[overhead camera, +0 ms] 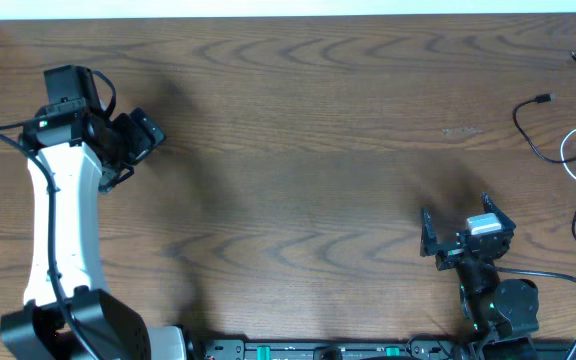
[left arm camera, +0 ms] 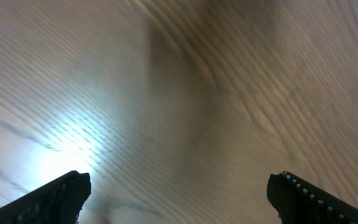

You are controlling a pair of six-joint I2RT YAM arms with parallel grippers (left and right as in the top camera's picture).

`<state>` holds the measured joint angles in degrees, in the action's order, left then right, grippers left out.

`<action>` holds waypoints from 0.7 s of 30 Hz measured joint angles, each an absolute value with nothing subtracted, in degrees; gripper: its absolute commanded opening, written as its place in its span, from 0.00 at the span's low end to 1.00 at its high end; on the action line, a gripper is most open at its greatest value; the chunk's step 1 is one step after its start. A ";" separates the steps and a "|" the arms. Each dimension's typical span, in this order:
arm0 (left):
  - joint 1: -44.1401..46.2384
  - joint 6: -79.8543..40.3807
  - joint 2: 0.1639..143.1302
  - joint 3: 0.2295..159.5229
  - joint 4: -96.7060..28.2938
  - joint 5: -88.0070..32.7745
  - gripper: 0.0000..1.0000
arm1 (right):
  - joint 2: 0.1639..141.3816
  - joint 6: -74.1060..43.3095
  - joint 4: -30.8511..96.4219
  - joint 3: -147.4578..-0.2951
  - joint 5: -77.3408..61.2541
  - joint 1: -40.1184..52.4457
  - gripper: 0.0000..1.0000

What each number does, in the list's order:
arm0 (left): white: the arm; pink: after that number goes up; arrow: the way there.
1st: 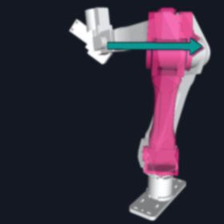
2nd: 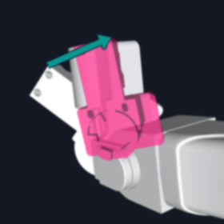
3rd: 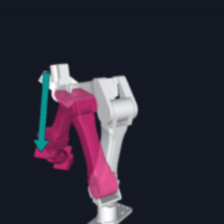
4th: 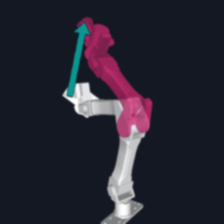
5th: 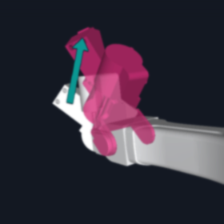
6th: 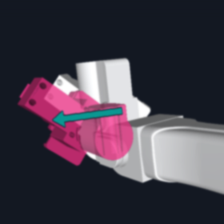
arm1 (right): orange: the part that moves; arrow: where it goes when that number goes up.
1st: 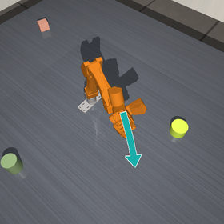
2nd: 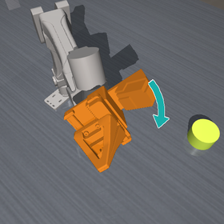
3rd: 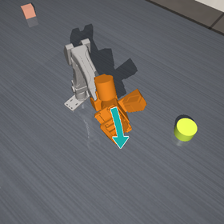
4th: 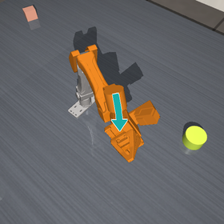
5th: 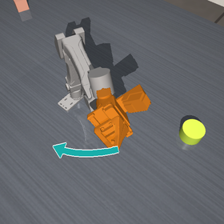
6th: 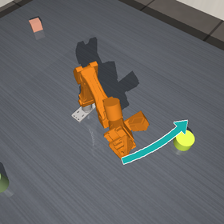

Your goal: Untangle cables

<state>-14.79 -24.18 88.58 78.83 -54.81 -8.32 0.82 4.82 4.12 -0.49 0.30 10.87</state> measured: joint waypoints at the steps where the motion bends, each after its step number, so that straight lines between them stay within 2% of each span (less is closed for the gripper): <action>1: -14.79 -24.18 87.83 78.59 -53.98 -7.70 0.96 | 0.82 4.82 4.12 -0.49 0.27 10.87 0.99; 8: -14.79 -21.93 78.19 70.89 -38.70 -7.55 0.96 | 0.82 4.80 4.10 -0.49 0.27 10.87 0.99; 15: -13.43 -18.83 66.59 50.24 -7.70 -10.90 0.96 | 0.73 4.80 4.14 -0.49 0.30 10.87 0.99; 21: -8.03 -10.72 55.09 34.54 8.78 -11.88 0.96 | 0.73 4.80 4.12 -0.49 0.30 10.87 0.99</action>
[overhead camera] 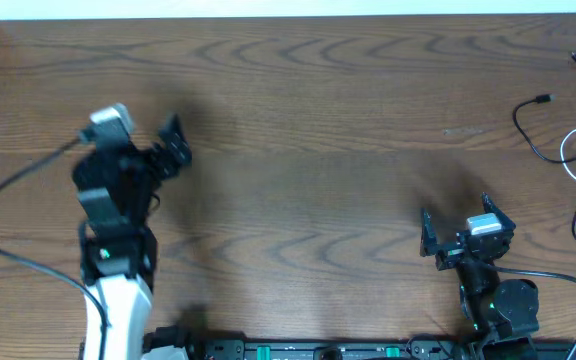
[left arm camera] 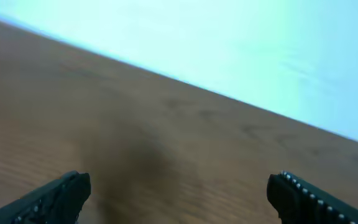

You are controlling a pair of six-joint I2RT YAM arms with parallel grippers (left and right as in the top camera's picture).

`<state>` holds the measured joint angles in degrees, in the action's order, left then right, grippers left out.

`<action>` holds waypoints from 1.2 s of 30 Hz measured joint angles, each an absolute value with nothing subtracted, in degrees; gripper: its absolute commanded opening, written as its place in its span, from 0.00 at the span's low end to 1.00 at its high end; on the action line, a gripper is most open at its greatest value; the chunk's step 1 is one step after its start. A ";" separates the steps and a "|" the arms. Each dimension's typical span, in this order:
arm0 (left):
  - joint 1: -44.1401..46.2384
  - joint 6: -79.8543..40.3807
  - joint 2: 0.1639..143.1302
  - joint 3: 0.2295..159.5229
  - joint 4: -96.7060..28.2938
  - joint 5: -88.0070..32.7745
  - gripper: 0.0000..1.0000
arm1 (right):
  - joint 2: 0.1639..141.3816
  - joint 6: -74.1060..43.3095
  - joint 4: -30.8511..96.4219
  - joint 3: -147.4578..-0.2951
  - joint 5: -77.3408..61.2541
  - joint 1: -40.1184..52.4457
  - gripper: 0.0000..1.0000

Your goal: Untangle cables

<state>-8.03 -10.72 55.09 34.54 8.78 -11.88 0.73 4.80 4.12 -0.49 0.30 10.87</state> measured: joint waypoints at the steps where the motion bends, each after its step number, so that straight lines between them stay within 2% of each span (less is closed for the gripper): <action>1: -7.42 -9.67 53.67 33.04 9.82 -11.84 0.96 | 0.73 4.80 4.12 -0.49 0.30 10.87 0.99; 8: -2.83 -4.58 41.47 23.07 11.84 -6.22 0.96 | 0.69 4.80 4.12 -0.47 0.27 10.87 0.99; 26: -2.13 4.64 14.70 2.17 13.43 -3.88 0.96 | 0.67 4.80 4.10 -0.47 0.30 10.87 0.99; 33: -2.13 5.69 8.49 0.36 4.78 -3.88 0.96 | 0.67 4.80 4.10 -0.47 0.30 10.87 0.99; 34: -2.13 5.87 7.77 0.34 3.27 -3.88 1.00 | 0.69 4.80 4.08 -0.47 0.30 10.87 0.99; 36: -2.13 6.13 6.46 0.36 -0.14 -3.88 0.98 | 0.67 4.80 4.08 -0.47 0.30 10.87 0.99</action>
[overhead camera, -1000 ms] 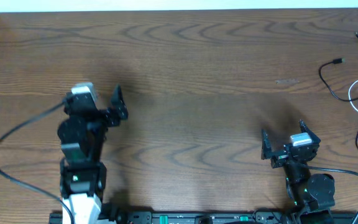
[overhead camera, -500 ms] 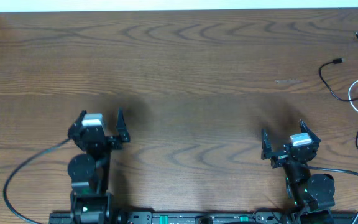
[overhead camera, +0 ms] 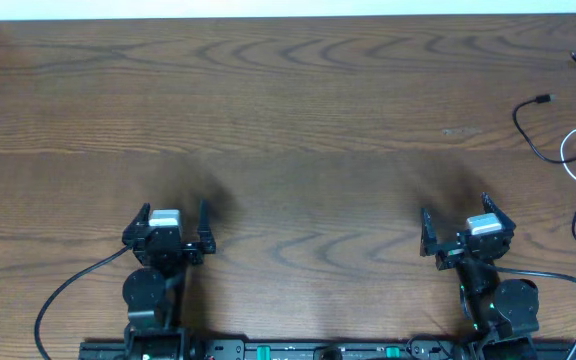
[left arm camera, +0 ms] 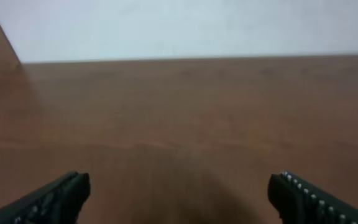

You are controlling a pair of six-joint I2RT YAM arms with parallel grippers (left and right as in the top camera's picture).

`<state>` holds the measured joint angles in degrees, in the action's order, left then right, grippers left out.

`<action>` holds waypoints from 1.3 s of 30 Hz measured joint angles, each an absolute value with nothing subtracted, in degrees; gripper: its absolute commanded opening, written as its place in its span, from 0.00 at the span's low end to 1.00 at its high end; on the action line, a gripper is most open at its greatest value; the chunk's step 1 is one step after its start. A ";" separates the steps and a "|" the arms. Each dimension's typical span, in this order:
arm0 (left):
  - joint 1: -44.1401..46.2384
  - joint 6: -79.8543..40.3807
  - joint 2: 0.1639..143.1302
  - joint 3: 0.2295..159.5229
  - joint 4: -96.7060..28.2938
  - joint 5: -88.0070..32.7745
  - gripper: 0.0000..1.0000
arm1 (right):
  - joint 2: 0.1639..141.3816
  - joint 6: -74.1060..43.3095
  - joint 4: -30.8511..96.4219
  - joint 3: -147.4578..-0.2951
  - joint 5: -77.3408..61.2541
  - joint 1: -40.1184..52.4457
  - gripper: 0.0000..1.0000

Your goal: Untangle cables

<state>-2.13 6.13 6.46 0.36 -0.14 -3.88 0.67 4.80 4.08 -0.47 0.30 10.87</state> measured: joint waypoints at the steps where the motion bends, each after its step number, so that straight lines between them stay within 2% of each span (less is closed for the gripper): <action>1: -2.13 6.22 5.56 0.45 -0.38 -3.60 0.98 | 0.67 4.80 4.08 -0.45 0.32 10.87 0.99; 6: -2.13 6.28 0.58 0.95 -1.48 -3.03 0.98 | 0.69 4.80 4.08 -0.45 0.30 10.87 0.99; 39: -2.13 6.28 2.31 0.99 -1.54 -3.01 0.98 | 0.69 4.80 4.08 -0.45 0.30 10.87 0.99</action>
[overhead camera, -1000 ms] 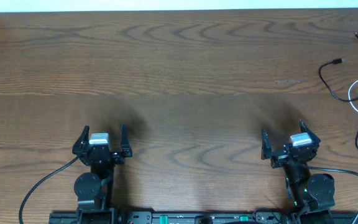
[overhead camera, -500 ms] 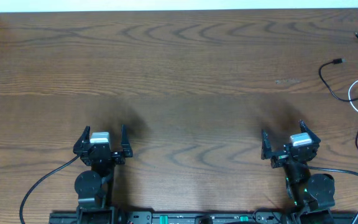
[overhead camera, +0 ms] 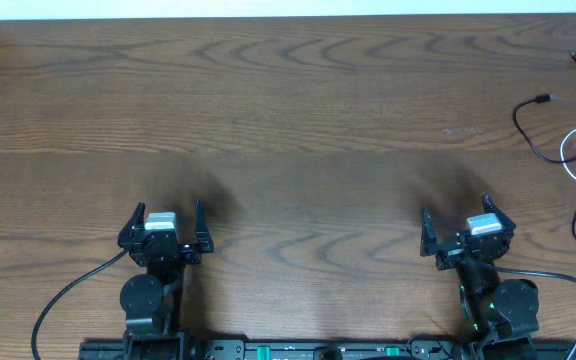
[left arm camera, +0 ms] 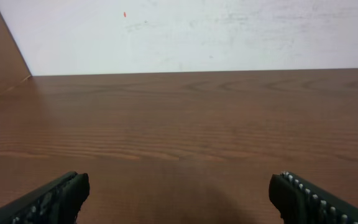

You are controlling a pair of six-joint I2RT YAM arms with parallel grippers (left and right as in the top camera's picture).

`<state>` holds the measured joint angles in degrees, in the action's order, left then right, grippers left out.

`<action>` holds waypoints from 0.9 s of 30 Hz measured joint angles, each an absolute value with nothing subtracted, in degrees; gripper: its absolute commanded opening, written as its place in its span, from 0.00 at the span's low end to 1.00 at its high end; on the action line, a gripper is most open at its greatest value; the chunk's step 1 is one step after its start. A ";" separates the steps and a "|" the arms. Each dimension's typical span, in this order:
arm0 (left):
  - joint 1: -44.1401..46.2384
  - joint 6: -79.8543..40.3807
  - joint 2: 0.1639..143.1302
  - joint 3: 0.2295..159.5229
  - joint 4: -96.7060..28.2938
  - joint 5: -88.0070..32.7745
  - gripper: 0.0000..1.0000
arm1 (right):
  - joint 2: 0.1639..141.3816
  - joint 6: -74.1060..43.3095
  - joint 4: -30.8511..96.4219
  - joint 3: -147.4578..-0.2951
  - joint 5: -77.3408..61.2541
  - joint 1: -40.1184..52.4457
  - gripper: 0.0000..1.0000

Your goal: Untangle cables

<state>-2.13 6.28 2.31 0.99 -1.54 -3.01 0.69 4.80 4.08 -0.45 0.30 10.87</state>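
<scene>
Loose cables lie at the table's right edge in the overhead view: a black cable point(overhead camera: 528, 125) with a plug, a white cable loop and another black cable below it. My left gripper point(overhead camera: 161, 220) rests at the front left, open and holding nothing, far from the cables. In the left wrist view its fingertips point(left arm camera: 61, 196) stand wide apart over bare wood. My right gripper point(overhead camera: 466, 222) sits at the front right, open, a little left of the cables.
The brown wooden table point(overhead camera: 298, 110) fills the overhead view. A white wall point(left arm camera: 197, 31) rises behind its far edge in the left wrist view. Arm bases and black supply cables sit along the front edge point(overhead camera: 308, 350).
The left gripper has shifted slightly to the left at the front left and its view is now steady and level. The right arm and the cables have not moved.
The left arm was stretched out to the far left with its gripper open over the table. Then it stood drawn back part way. Later it was folded at the front left, where it still rests. The right arm stayed still throughout.
</scene>
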 measured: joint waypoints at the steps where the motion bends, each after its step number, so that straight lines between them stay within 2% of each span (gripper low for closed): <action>1: -2.13 6.28 2.31 0.99 -1.56 -2.98 0.98 | 0.69 4.80 4.08 -0.45 0.30 10.87 0.99; 27: -2.13 6.28 0.69 0.99 -1.54 -2.98 0.98 | 0.69 4.80 4.10 -0.45 0.30 10.87 0.99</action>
